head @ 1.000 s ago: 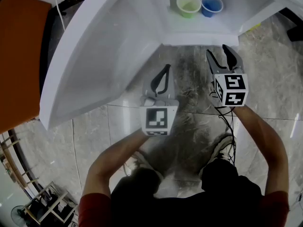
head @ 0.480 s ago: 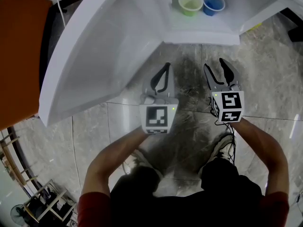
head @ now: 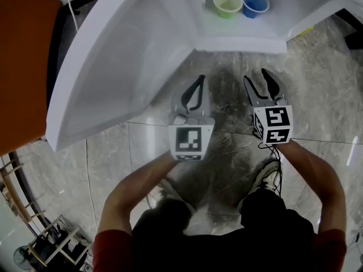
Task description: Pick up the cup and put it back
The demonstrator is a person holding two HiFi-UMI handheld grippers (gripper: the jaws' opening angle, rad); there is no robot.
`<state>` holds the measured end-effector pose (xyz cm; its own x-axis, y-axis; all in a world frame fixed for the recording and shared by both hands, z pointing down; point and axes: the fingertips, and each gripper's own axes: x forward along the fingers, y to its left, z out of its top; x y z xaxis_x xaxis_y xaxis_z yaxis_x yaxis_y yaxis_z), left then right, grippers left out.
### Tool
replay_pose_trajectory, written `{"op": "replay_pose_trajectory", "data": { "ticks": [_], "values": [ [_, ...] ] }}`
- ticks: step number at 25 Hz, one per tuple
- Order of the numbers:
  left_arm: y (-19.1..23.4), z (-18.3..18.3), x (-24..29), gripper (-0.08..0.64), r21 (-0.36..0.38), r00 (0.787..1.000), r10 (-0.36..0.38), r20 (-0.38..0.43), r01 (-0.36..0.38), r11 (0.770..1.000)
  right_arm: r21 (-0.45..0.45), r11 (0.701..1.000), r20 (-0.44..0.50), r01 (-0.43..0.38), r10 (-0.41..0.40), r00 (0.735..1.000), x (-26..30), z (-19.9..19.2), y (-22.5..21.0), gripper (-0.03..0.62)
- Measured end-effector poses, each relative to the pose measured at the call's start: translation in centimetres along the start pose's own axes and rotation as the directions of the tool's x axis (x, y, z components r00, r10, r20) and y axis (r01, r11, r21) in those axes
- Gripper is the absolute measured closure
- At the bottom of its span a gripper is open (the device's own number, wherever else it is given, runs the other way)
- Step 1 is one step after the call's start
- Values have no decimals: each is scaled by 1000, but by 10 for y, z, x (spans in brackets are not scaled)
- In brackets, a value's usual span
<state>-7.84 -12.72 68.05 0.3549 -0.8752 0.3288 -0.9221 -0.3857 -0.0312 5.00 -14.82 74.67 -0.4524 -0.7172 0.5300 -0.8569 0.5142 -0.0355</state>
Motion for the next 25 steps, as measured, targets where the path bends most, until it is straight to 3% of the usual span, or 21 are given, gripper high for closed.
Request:
{"op": "replay_pose_trajectory", "data": {
  "ticks": [9, 21, 25],
  "values": [
    [1, -2, 1, 560, -2, 1000, 1, -2, -1, 1000, -22, 999, 16, -26, 27, 1000, 0, 5, 7, 401],
    [3, -4, 2, 560, -5, 1000, 6, -6, -6, 1000, -34, 999, 47, -37, 38, 998, -3, 15, 11, 577],
    [3, -4, 2, 560, -3, 1000, 5, -5, -5, 1000, -35, 998, 45, -47, 48, 998, -3, 15, 13, 591]
  ]
}}
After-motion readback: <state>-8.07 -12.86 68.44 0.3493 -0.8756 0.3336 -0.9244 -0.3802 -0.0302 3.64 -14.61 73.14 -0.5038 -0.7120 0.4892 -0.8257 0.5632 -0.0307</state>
